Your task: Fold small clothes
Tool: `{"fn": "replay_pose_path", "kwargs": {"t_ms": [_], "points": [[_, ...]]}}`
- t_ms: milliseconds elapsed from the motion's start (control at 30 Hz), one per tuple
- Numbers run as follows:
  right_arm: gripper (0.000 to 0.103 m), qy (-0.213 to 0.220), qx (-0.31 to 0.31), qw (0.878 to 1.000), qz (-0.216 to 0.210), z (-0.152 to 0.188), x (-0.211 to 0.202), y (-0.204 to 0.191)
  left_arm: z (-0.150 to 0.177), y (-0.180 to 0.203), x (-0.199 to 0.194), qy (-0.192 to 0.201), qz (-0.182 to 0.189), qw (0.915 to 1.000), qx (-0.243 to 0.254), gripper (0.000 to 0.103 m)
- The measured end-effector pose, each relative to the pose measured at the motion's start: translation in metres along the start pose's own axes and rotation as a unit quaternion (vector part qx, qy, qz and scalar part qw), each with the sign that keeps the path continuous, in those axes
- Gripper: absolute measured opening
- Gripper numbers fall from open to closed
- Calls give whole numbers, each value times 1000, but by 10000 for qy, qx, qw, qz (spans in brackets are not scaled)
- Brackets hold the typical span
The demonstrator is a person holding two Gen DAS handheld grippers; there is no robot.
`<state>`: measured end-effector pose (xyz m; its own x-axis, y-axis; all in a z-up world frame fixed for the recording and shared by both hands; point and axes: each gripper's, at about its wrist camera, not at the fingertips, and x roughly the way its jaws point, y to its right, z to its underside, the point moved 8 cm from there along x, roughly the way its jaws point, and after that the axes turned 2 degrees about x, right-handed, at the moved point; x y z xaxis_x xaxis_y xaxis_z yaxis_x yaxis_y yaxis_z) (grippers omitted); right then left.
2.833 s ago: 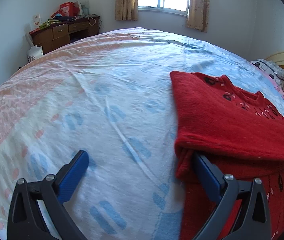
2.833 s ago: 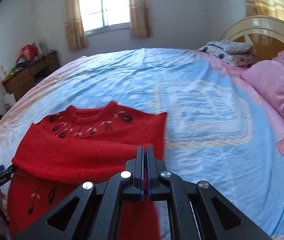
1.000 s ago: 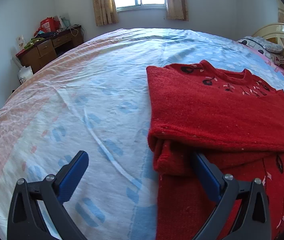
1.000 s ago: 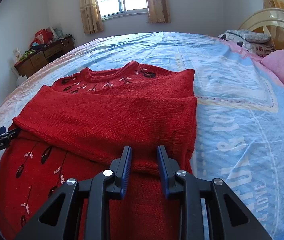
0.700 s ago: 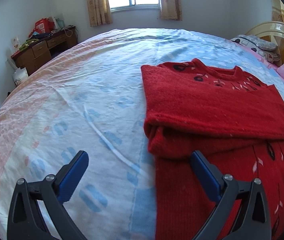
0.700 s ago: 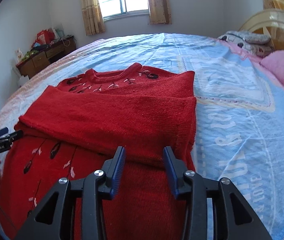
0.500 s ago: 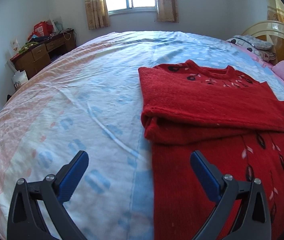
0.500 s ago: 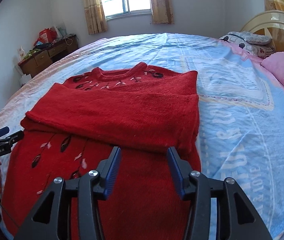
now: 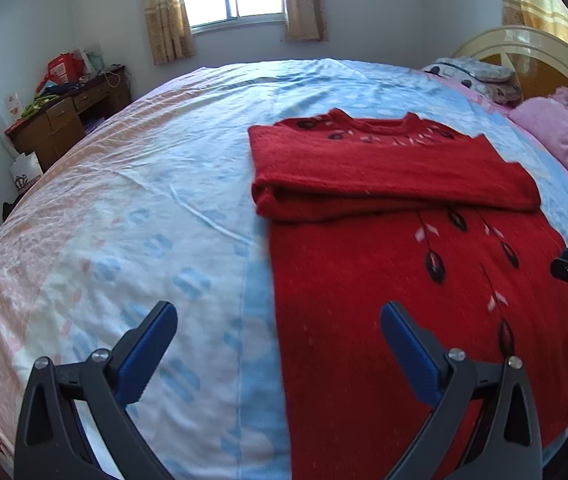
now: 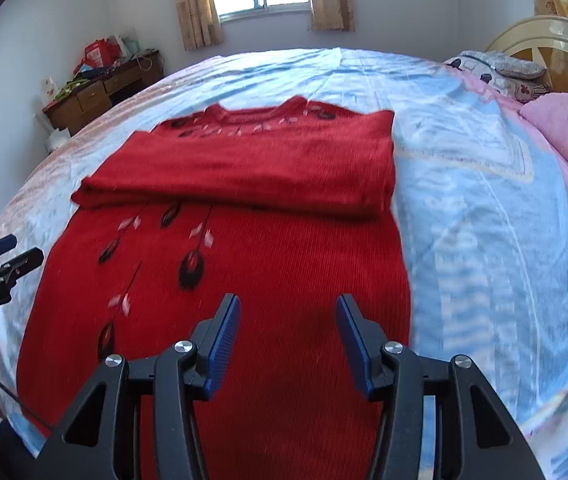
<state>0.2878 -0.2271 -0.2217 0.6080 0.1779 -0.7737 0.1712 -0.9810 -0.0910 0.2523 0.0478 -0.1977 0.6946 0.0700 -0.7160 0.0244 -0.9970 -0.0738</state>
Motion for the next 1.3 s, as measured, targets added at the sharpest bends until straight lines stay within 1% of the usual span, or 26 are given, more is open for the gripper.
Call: {"fn": "replay_pose_path", "kwargs": {"t_ms": [133, 233, 467, 533, 700, 733, 800, 867, 933, 1033, 1100, 1167, 1200, 1300], "points": [[52, -103, 45, 9999, -26, 13, -7, 0, 10, 5, -8, -39, 9, 9999, 157, 103], [54, -169, 29, 9999, 4, 23, -13, 2, 21, 6, -15, -78, 77, 9998, 183, 103], [54, -353, -43, 9993, 101, 50, -23, 6, 46, 10, -27, -230, 185, 9992, 274, 103], [54, -408, -40, 9991, 125, 59, -27, 7, 56, 11, -31, -335, 289, 9987, 242, 103], [54, -459, -199, 9986, 191, 78, -36, 2, 85, 15, -46, -636, 677, 9957, -3, 102], [54, -448, -234, 9985, 198, 80, -37, 1, 91, 17, -50, -702, 773, 9945, -48, 100], [54, -377, -313, 9985, 255, 84, -41, -2, 100, 16, -56, -782, 845, 9933, -105, 98], [54, -309, -328, 9986, 283, 84, -42, -2, 104, 15, -59, -812, 925, 9922, -210, 92], [54, -281, -298, 9988, 270, 84, -44, -2, 109, 11, -61, -892, 1016, 9901, -364, 90], [54, -253, -261, 9990, 265, 84, -46, -1, 118, 10, -62, -1039, 1268, 9845, -626, 79], [54, -213, -238, 9991, 287, 83, -48, 1, 125, 16, -62, -1162, 1463, 9799, -696, 76], [54, -204, -217, 9991, 286, 83, -49, 2, 129, 23, -59, -1275, 1603, 9764, -684, 64], [54, -202, -205, 9992, 294, 84, -49, 3, 131, 26, -58, -1336, 1635, 9751, -679, 63], [54, -198, -185, 9992, 309, 86, -49, 5, 137, 29, -55, -1458, 1703, 9718, -728, 62]]}}
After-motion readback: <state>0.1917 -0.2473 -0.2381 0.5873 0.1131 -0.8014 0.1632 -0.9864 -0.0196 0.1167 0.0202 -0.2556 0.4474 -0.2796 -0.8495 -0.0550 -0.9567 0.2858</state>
